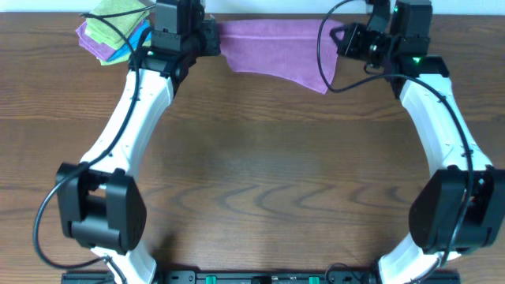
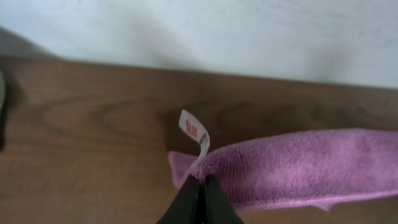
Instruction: Fold the cloth
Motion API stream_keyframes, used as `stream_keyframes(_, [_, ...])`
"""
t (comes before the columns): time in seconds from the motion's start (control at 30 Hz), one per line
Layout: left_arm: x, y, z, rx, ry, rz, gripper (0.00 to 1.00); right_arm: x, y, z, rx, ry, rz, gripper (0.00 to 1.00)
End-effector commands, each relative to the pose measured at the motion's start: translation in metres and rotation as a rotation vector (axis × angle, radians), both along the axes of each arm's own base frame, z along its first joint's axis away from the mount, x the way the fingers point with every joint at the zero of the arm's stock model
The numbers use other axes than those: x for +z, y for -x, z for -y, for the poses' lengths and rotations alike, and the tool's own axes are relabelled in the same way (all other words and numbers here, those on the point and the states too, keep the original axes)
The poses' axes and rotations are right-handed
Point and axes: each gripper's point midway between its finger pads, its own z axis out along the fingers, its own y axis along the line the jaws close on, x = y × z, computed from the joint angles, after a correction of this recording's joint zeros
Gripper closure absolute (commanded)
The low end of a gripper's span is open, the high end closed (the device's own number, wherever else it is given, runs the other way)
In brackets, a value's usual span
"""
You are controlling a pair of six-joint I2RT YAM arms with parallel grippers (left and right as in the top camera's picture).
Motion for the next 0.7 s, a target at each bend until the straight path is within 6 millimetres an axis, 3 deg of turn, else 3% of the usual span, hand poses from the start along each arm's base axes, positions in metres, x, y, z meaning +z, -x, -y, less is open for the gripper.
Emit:
stream_keyframes(0.0, [0.044,0.014,-0.007,-0.007,-0.011,0.062,0.94,0.037,0.017,0.002,0.041,0.056,0.079,0.98])
stream_keyframes(0.23, [0.043,0.053,-0.011,-0.020,-0.039,-0.045,0.94,0.046,0.058,0.011,0.038,0.151,0.014,0.98])
stream_keyframes(0.5, [0.064,0.101,0.014,-0.101,-0.068,-0.068,0.94,0.062,0.102,-0.002,0.084,0.188,-0.020,0.98])
stream_keyframes(0.67, [0.076,0.135,0.020,-0.109,-0.121,-0.076,0.94,0.073,0.129,-0.004,0.099,0.189,-0.044,0.98])
